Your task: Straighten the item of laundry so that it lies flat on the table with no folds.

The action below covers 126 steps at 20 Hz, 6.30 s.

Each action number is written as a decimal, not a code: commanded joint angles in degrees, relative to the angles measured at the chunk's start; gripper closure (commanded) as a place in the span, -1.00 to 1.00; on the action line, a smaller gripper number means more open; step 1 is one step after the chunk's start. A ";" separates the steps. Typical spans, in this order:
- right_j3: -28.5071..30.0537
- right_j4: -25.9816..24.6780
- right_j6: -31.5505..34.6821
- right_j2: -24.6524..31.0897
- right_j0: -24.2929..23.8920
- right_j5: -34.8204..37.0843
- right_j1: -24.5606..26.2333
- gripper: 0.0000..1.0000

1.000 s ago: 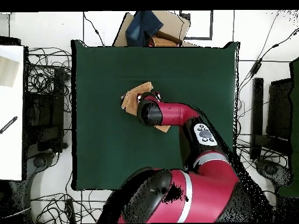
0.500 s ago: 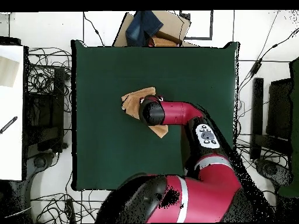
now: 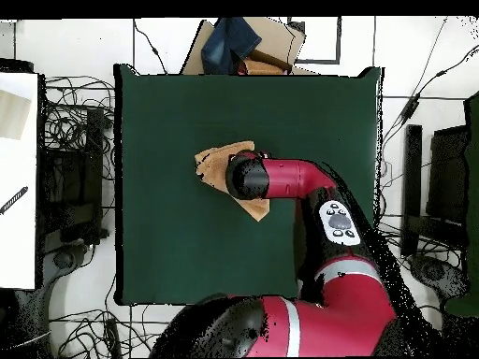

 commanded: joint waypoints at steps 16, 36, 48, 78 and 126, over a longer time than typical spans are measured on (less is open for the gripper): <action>13.52 -2.43 -3.12 4.50 -12.58 6.26 -11.90 1.00; 18.53 -3.13 -7.60 11.20 -22.13 10.49 -19.17 1.00; 21.53 -3.82 -4.43 10.87 -22.39 9.74 -22.51 1.00; 31.44 -16.75 0.51 11.96 -31.03 -6.74 -18.75 -1.00; 6.61 -11.14 -2.30 13.67 -21.41 2.72 -2.80 -1.00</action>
